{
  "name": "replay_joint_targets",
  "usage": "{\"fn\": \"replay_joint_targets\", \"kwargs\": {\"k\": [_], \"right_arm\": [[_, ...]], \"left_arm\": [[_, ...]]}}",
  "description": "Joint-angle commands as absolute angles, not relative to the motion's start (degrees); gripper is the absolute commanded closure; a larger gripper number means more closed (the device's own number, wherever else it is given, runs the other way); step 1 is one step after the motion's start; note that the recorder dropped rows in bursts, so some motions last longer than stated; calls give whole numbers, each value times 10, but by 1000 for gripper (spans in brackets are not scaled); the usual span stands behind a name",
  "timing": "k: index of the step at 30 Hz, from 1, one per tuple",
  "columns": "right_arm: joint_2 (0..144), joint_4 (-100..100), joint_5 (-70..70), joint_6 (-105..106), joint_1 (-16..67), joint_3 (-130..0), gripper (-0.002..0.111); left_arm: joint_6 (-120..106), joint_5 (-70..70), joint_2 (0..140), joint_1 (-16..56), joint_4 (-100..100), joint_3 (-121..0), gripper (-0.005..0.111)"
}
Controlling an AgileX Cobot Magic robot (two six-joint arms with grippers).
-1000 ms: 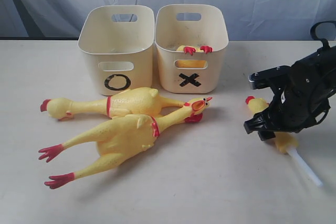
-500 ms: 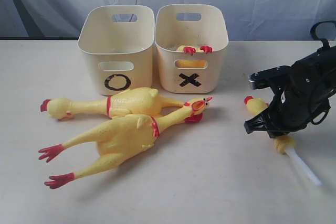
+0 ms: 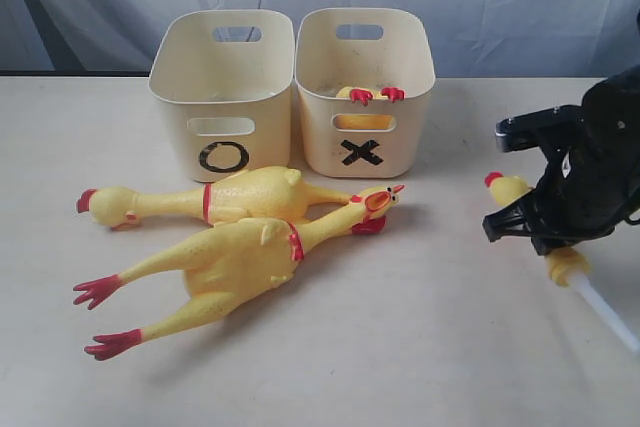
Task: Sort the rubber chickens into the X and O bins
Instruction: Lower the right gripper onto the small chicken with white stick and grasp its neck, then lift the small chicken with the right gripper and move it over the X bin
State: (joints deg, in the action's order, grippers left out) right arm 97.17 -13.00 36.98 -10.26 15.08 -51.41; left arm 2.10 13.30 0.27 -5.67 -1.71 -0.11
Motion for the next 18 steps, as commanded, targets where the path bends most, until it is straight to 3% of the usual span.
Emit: {"fn": "replay_joint_targets", "kwargs": {"k": [1, 18], "right_arm": [[913, -124, 388, -103, 147, -512, 109], [800, -98, 375, -103, 147, -512, 109]], "left_arm": [[23, 129, 0, -57, -17, 0, 107], [23, 129, 0, -57, -17, 0, 107]]}}
